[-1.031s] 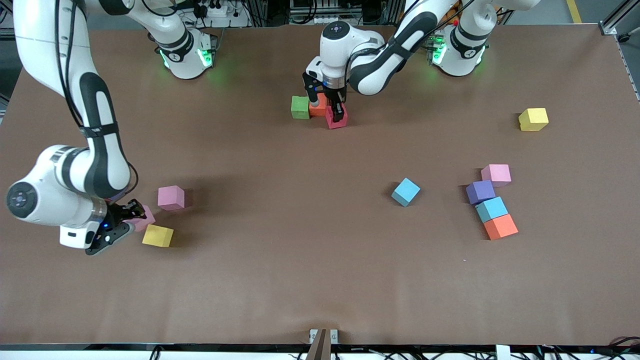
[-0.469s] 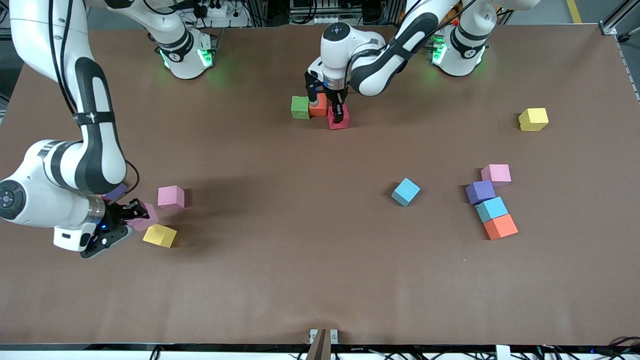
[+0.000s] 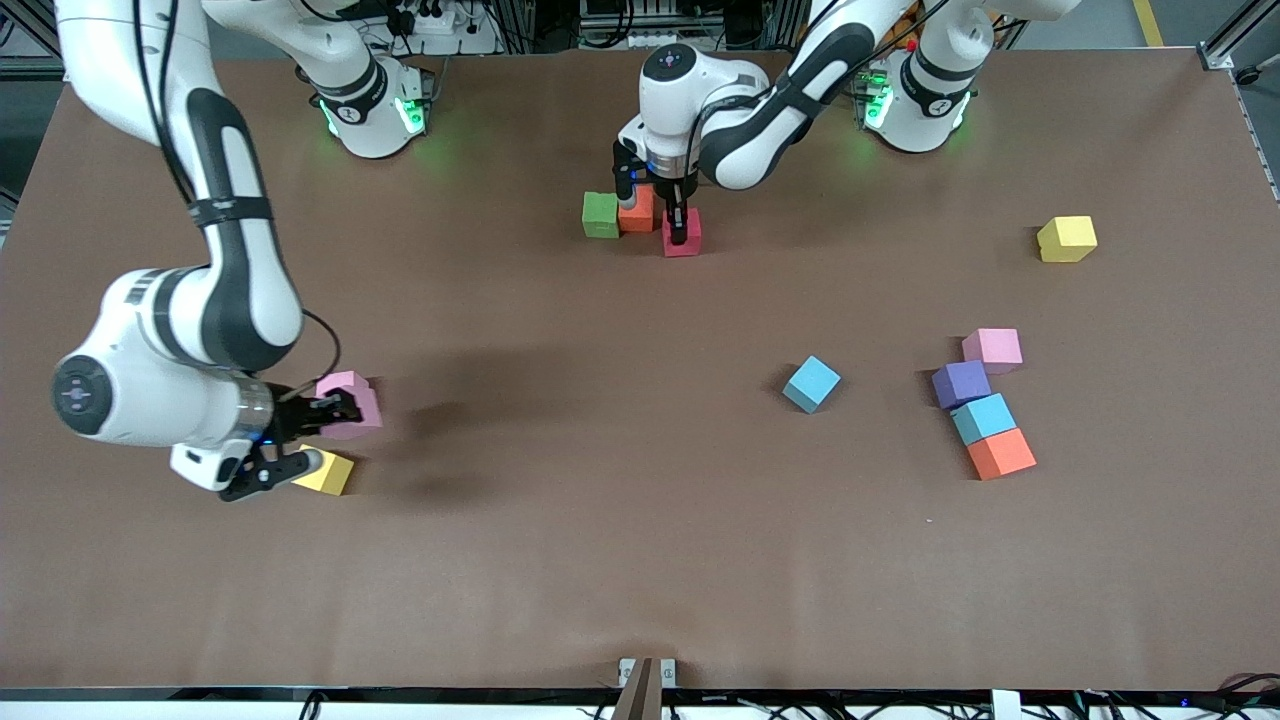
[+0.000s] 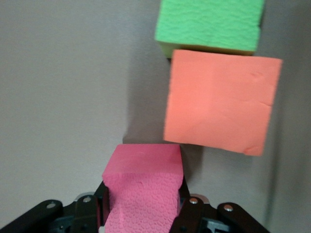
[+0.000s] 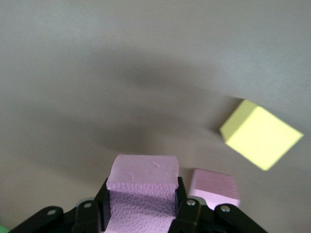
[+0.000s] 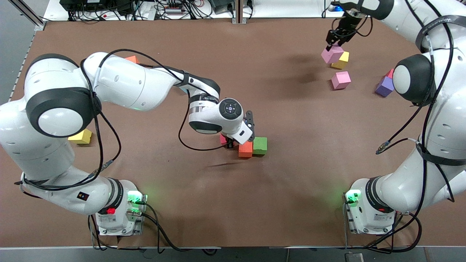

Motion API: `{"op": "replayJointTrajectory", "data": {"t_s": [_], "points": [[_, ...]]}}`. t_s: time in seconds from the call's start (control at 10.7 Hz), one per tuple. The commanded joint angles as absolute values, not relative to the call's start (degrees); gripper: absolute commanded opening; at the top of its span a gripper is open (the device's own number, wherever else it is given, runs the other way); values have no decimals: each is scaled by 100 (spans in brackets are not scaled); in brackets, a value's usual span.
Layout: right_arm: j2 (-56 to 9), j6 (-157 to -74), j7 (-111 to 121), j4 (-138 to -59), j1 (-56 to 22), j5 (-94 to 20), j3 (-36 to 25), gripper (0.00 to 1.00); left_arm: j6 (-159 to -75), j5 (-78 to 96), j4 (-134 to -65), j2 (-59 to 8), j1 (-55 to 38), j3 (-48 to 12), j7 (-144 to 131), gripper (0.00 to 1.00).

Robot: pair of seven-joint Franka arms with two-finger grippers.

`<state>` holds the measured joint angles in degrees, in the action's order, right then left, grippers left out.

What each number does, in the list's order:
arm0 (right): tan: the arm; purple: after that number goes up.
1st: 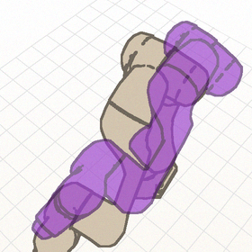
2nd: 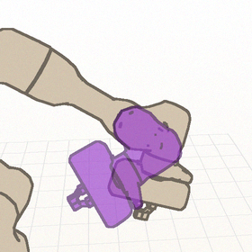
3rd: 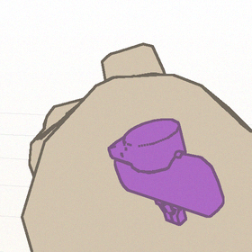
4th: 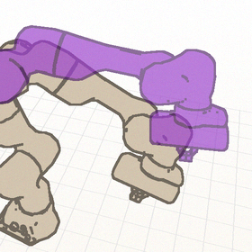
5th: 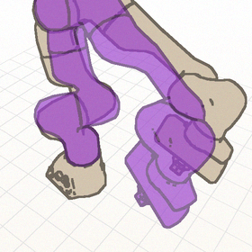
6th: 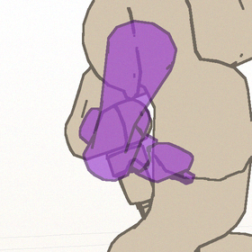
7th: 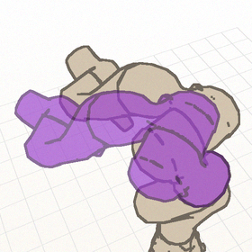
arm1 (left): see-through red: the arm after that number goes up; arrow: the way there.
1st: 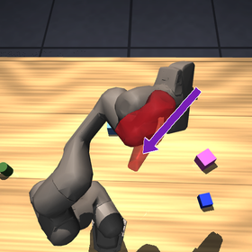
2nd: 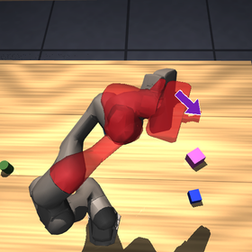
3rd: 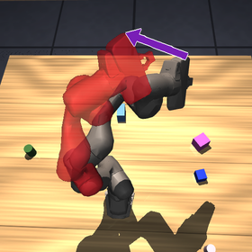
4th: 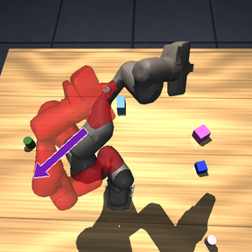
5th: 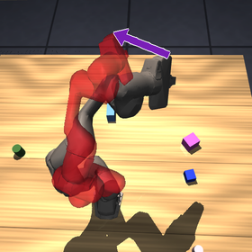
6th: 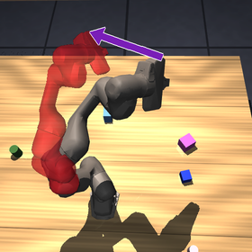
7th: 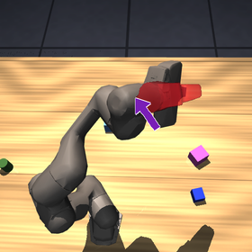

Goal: Form number 2 with 11 blocks
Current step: 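Place the red block beside the orange block with the left gripper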

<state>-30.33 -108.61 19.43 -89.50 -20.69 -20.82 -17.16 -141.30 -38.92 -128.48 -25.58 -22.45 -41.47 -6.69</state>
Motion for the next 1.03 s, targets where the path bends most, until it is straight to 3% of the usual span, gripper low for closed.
{"op": "replayJointTrajectory", "data": {"t_s": [0.0, 0.94], "points": [[-2953, -10951, 1076, -9035, -2425, -2188, -1731, 18, -13905, -3955, -12885, -2479, -2206, -4350, -633, 0], [-2988, -11416, -1193, -9255, -3514, -2391, -1740, 18, -13808, -3885, -12718, -2777, -2294, -4500, -642, 0]]}}
